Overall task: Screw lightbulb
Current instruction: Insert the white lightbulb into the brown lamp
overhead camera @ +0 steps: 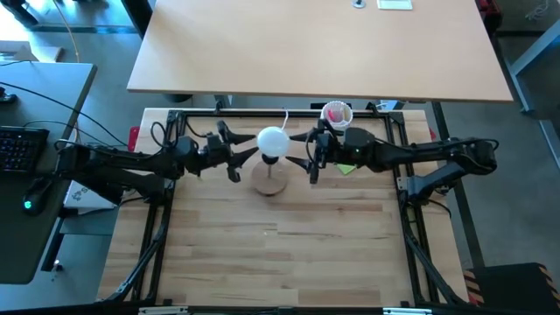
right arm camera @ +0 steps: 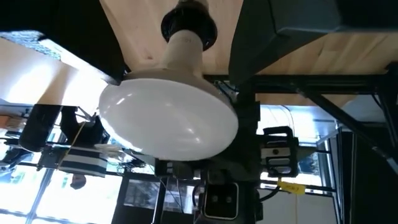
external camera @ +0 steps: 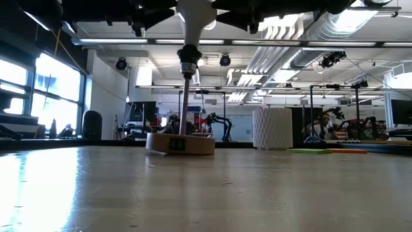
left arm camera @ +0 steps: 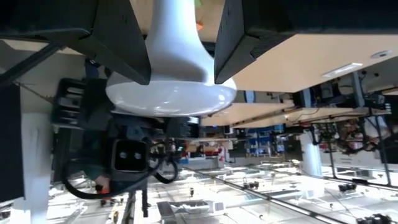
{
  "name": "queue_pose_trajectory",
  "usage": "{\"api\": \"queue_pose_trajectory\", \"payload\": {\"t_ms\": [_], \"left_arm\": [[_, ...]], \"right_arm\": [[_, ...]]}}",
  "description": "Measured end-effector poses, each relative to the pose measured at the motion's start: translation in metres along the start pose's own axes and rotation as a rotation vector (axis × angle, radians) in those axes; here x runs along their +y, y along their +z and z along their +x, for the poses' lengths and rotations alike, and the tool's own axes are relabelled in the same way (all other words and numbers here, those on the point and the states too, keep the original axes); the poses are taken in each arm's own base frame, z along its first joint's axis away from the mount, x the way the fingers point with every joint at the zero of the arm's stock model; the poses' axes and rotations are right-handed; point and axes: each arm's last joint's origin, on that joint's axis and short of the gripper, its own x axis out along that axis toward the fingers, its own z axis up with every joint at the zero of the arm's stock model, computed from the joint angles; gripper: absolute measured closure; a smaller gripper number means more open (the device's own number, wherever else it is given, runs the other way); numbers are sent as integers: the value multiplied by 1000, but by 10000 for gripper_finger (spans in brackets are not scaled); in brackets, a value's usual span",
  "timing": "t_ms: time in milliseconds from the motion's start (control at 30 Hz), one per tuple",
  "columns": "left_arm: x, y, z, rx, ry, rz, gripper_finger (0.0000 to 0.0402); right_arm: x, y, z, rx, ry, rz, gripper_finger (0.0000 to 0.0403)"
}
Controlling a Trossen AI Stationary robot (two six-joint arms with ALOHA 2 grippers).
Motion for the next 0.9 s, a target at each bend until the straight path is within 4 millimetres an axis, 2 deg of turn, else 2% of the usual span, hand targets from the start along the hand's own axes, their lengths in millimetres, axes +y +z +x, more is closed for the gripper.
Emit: {"api": "queue_pose_trajectory", "payload": {"t_ms": [200,300,367,900], "left_arm": [[3,1,0,-2,79,0,228],[4,-1,1,21,112,5,228],[2,-9,1,80,79,19,228],[1,-11,0,113,77,6,228]], "right_arm": [[6,-1,0,10,25,-2,123],[12,-1,1,-4,130,-4,123],[16,-2,1,1,167,-8,123],[19,-1,-1,11,133,-30,124]]}}
